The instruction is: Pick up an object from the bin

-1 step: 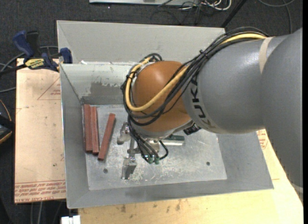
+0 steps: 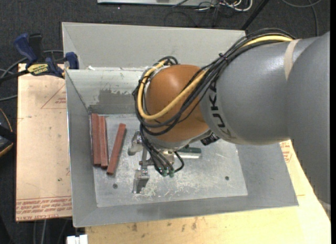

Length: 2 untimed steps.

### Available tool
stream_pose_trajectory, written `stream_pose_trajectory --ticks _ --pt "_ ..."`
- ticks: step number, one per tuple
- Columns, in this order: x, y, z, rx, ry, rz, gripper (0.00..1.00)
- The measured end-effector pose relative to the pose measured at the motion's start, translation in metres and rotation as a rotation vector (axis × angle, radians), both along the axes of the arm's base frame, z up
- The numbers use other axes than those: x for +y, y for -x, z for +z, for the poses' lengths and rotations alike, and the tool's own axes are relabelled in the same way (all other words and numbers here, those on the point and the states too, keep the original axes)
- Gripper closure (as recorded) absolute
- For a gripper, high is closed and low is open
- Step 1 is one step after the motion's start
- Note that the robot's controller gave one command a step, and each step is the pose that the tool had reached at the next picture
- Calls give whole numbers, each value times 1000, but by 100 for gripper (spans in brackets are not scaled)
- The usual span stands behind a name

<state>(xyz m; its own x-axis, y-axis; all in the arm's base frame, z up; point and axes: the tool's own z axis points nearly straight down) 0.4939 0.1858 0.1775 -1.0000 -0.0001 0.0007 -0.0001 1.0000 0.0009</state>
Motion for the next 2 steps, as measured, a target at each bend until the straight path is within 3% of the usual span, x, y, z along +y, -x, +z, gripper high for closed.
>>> stream_pose_trajectory --ticks 1,2 --pt "39 -76 -96 -21 -8 97 100" --pt "39 -76 -96 -21 -8 97 100"
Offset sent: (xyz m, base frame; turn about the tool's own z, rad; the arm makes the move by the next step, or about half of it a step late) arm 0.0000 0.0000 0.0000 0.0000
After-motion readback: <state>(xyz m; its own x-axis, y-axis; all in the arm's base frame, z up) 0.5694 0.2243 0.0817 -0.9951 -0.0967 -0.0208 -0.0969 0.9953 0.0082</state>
